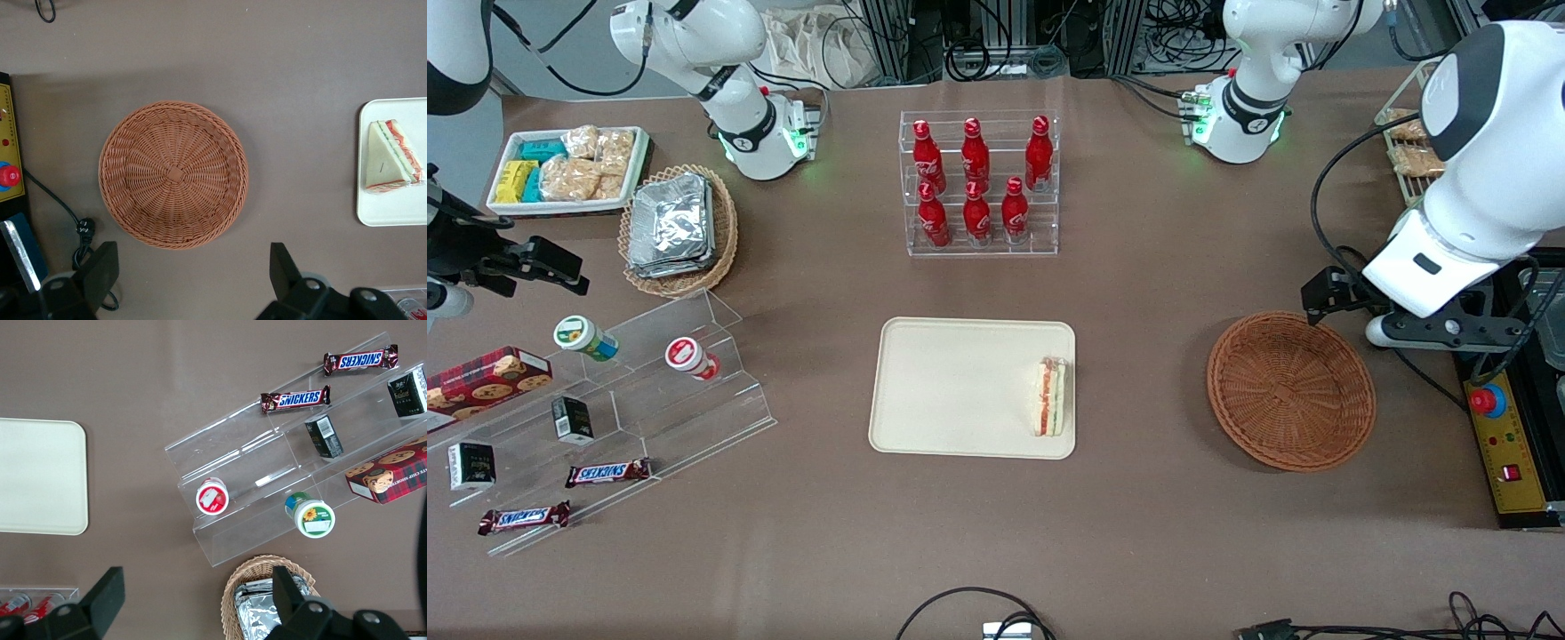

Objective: Place sandwich from basket to tray

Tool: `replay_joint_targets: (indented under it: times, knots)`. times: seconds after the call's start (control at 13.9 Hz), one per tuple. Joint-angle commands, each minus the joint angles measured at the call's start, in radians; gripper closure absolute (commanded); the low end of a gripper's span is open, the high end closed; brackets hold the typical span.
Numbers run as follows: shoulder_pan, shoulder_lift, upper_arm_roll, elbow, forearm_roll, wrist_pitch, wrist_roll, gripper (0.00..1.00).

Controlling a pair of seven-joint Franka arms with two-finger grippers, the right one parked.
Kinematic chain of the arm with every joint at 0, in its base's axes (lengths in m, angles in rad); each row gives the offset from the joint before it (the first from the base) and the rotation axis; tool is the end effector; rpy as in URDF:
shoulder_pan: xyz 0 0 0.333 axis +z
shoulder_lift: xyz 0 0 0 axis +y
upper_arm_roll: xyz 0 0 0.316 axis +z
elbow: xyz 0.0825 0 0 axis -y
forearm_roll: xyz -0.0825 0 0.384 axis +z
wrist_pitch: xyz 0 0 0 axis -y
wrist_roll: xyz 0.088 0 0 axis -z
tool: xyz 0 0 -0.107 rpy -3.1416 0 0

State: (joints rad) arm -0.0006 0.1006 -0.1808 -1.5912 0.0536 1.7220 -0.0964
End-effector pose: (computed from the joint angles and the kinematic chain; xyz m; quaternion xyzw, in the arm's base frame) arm 0.5878 -0.0978 0.5713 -0.9987 0.0455 -0.0182 0.0152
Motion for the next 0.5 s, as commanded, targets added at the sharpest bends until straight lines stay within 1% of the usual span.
replay_joint_targets:
  times: [0.0,0.07,0.22,0.43]
  knots:
    - [-0.022,-0.041,0.041,-0.026,-0.018,-0.038,0.021,0.00]
    - [-0.021,-0.047,0.043,-0.026,-0.017,-0.048,0.027,0.00]
    - [-0.033,-0.048,0.082,-0.024,-0.018,-0.059,0.050,0.00]
    - [-0.052,-0.050,0.104,-0.020,-0.018,-0.070,0.047,0.00]
